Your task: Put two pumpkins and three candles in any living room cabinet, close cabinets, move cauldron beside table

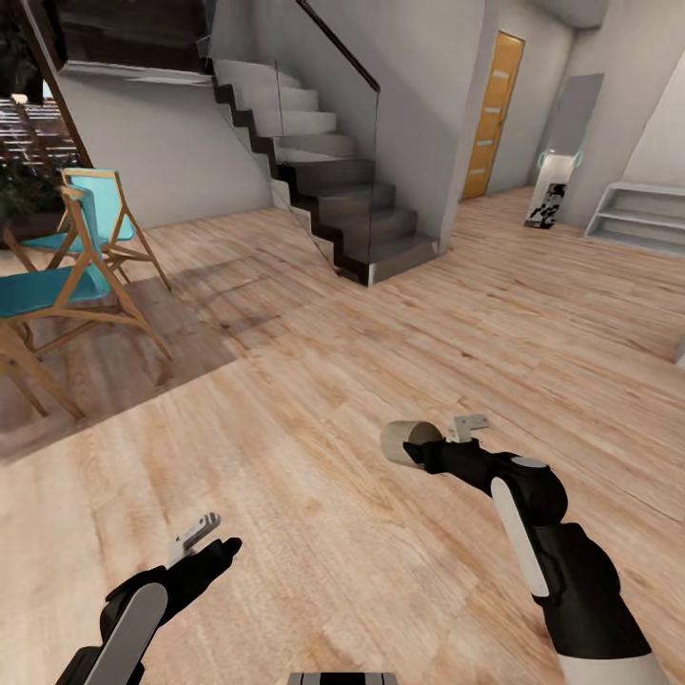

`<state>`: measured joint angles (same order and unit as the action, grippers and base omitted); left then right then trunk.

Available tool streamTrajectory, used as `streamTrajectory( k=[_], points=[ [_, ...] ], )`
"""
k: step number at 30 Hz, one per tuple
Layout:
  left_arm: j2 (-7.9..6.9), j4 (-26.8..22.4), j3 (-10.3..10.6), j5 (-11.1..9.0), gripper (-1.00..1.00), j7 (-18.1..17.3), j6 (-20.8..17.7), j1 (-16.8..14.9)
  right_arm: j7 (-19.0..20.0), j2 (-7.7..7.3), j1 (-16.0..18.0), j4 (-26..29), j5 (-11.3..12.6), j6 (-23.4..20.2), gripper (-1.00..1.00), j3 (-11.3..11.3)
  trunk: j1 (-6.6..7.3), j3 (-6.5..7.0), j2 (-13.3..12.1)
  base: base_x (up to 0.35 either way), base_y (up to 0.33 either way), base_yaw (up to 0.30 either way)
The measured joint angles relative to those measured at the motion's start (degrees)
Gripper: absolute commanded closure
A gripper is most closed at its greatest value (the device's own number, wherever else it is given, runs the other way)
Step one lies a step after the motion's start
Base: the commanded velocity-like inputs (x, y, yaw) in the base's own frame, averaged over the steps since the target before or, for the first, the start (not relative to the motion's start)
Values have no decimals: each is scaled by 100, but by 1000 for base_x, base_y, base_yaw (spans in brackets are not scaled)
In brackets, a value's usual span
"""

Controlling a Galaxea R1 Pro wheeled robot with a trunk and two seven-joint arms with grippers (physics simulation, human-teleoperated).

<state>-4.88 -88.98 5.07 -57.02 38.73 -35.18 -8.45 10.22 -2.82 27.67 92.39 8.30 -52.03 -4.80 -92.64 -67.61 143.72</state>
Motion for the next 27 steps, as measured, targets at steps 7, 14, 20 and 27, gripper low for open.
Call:
streamTrajectory(
  k=[7, 14, 20, 27],
  points=[
    [0, 0, 0, 4, -100, 3, 0, 5, 1, -3, -17, 0, 1, 0, 100, -314, 18, 155, -9, 0, 0, 289],
    [0, 5, -337, 10, -100, -1, 120, 125, -1, -19, -65, 0, -21, 7, 100, -522, 36, 310, -19, 0, 0, 289],
    [-2, 36, -453, -1, -100, 5, 173, 162, -7, -14, -66, -1, -8, 9, 100, -536, 52, 443, -27, 0, 0, 289],
    [-2, 138, -459, -5, -100, 1, 394, 164, -7, -13, -71, 0, -9, 9, 100, -544, 70, 599, -36, 0, 0, 289]
  ],
)
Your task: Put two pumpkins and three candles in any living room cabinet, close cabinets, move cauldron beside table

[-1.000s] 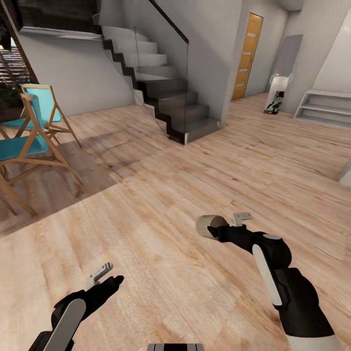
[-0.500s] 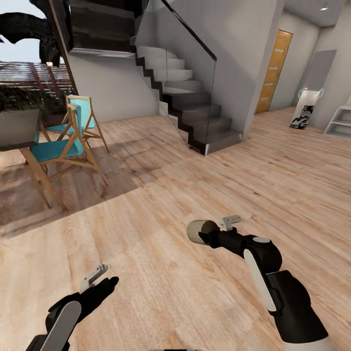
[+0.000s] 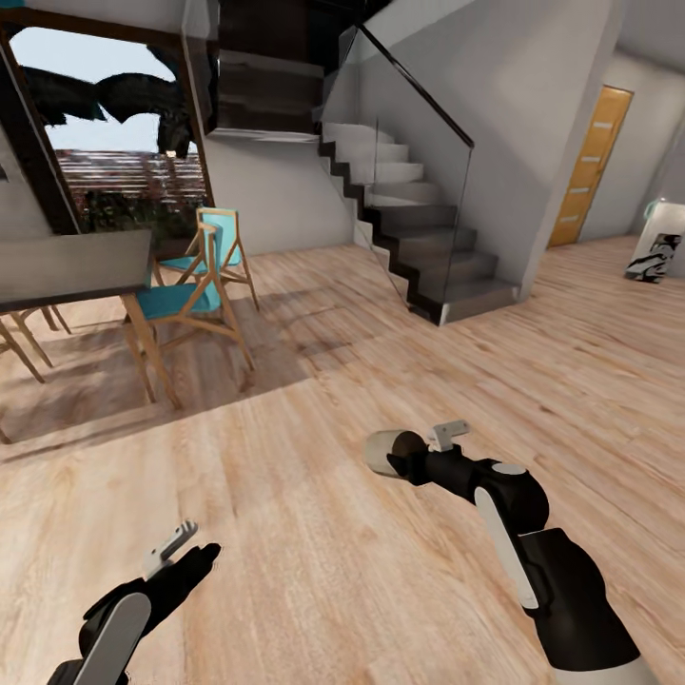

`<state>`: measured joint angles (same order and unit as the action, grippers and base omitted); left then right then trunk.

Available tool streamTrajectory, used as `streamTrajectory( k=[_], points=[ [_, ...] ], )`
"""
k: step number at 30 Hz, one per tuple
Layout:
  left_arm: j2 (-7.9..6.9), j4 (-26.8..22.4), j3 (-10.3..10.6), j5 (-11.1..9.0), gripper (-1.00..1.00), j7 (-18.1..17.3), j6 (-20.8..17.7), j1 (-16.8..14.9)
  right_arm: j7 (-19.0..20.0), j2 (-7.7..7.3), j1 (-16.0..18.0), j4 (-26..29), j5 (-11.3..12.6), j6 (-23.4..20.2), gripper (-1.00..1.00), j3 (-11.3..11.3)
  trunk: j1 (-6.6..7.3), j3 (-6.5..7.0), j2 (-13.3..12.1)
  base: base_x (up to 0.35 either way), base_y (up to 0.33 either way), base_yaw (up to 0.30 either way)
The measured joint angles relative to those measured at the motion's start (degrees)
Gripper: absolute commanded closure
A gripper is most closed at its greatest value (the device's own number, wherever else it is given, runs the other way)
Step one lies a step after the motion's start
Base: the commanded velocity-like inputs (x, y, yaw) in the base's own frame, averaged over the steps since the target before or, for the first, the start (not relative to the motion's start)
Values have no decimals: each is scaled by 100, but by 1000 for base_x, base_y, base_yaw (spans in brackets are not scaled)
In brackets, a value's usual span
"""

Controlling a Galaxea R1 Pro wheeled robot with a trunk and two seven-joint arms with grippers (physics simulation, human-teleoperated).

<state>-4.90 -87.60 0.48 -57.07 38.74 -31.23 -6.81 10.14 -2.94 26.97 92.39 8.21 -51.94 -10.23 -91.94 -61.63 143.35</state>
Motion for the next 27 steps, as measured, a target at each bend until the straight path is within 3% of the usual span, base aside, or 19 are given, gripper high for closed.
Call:
streamTrajectory(
  k=[10, 16, 27],
  points=[
    [0, 61, -1, -3, -100, -3, 77, 0, 0, 0, -1, -1, 8, 4, 100, -91, 26, 222, -13, 0, 0, 289],
    [-4, 124, -1, 4, -100, 6, 81, 0, 0, 0, -38, -3, -10, 18, 100, -277, 156, 330, -252, 0, 0, 289],
    [-44, 462, -1, 0, -100, -25, 134, 9, 7, -5, -73, -2, -12, 26, 100, -302, 398, 527, -693, 0, 0, 289]
  ],
)
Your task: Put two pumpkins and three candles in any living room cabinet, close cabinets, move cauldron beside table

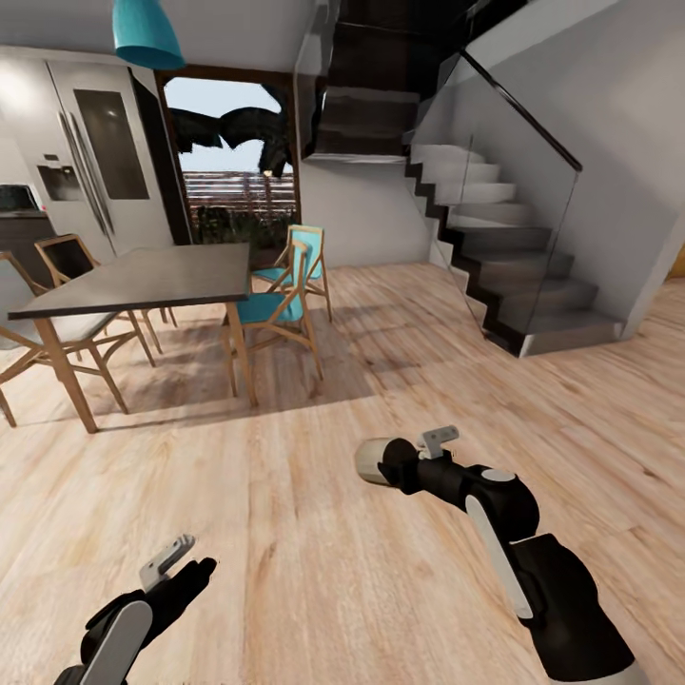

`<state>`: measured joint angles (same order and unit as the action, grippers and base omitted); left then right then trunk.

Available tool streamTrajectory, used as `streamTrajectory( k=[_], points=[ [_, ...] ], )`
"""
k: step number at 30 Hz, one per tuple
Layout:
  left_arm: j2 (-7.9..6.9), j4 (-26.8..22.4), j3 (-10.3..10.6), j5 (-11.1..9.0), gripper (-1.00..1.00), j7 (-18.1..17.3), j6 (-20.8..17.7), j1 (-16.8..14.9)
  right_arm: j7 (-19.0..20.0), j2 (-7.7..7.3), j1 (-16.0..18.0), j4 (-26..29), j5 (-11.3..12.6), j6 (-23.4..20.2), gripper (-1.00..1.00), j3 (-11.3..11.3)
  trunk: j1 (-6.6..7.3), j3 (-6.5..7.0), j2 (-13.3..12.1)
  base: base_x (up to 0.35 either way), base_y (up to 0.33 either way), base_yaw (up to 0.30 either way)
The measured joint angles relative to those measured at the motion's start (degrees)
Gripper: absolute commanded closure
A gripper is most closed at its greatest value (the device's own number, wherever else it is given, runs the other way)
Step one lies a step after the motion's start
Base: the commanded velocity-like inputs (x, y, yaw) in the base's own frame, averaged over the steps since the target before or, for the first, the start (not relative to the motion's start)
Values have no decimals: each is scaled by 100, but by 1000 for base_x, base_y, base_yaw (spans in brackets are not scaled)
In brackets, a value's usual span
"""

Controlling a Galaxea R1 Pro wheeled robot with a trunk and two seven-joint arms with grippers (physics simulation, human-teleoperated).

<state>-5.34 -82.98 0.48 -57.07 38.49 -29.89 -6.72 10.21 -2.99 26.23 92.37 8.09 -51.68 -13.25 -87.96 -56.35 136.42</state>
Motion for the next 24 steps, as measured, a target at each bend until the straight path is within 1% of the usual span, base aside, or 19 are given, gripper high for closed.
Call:
streamTrajectory(
  k=[3, 7, 10, 11, 14, 19, 24],
  points=[
    [-6, 65, 0, 2, -100, -6, 124, -1, 2, 7, -1, -3, 7, 0, 100, -11, 66, 54, -120, 0, 0, 289],
    [-8, 87, 9, 3, -100, -9, 163, 0, 2, 10, -3, -4, 8, 0, 100, -36, 154, 126, -281, 0, 0, 289],
    [-8, 96, 13, 3, -100, -9, 169, 0, 2, 8, -1, -5, 29, -2, 100, -155, 220, 180, -401, 0, 0, 289],
    [-8, 99, 14, 3, -100, -9, 172, 0, 4, 7, -3, -6, -5, -1, 100, -200, 242, 197, -441, 0, 0, 289],
    [-8, 103, 15, 3, -100, -10, 174, 0, 4, 6, -6, -6, -14, -1, 100, -260, 308, 251, -561, 0, 0, 289],
    [-8, 104, 16, 3, -100, -10, 173, 0, 4, 5, -7, -2, -23, 0, 100, -283, 417, 341, -762, 0, 0, 289],
    [-7, 104, 23, 0, -100, -11, 167, 0, 5, 5, -80, 1, -21, -1, 100, -306, 527, 431, -963, 0, 0, 289]
  ],
)
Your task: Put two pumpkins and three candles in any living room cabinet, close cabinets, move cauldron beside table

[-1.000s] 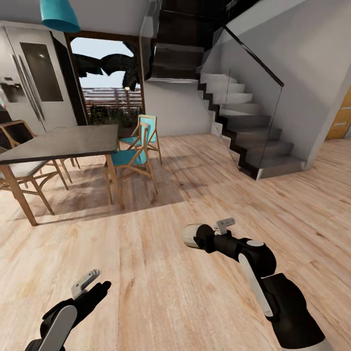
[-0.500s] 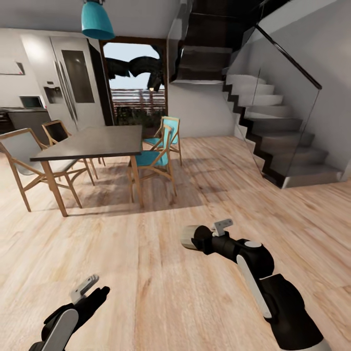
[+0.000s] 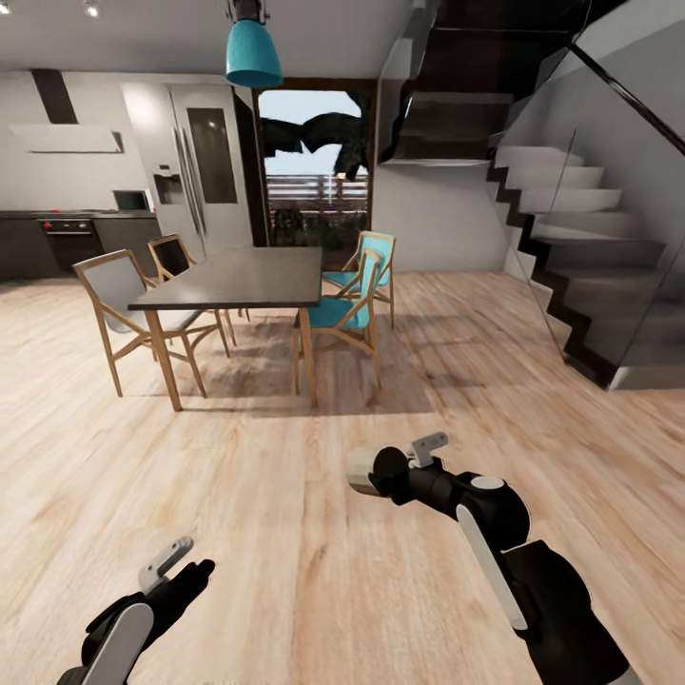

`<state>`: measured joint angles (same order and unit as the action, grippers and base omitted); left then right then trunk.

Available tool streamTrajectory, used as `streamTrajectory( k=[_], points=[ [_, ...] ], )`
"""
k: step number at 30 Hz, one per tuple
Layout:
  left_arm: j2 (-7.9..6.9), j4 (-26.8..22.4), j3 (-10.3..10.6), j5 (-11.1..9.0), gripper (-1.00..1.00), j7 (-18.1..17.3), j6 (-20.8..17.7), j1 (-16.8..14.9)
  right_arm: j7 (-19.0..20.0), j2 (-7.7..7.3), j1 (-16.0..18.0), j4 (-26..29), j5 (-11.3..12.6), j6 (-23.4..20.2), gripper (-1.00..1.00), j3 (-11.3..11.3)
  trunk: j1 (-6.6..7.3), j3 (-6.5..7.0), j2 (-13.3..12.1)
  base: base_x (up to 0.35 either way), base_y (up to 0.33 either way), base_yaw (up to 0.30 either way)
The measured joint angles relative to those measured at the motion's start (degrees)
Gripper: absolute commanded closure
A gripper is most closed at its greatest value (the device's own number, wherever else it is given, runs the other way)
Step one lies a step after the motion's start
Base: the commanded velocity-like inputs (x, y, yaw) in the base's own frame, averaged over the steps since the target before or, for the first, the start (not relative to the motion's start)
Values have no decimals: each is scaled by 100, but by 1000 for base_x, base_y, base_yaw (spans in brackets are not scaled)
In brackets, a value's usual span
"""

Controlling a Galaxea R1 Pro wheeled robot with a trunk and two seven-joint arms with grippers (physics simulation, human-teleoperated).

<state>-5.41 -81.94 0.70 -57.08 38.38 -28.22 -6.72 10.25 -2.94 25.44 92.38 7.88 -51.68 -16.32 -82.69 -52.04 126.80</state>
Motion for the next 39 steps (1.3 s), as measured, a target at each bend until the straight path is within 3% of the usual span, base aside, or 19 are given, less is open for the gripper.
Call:
streamTrajectory(
  k=[10, 21, 39],
  points=[
    [9, 0, 24, -3, -100, -2, 1, 0, 0, 1, -58, 0, -13, 0, 100, -180, 220, 180, -401, 0, 0, 289],
    [9, 0, 33, -5, -100, -3, -4, 0, -7, 0, -76, 0, -13, 282, 100, -202, 461, 377, -842, 0, 0, 289],
    [10, 0, 51, 3, -100, 3, 3, 0, -7, 0, -136, 0, -12, 261, 100, -218, 857, 700, -1564, 0, 0, 289]
  ],
)
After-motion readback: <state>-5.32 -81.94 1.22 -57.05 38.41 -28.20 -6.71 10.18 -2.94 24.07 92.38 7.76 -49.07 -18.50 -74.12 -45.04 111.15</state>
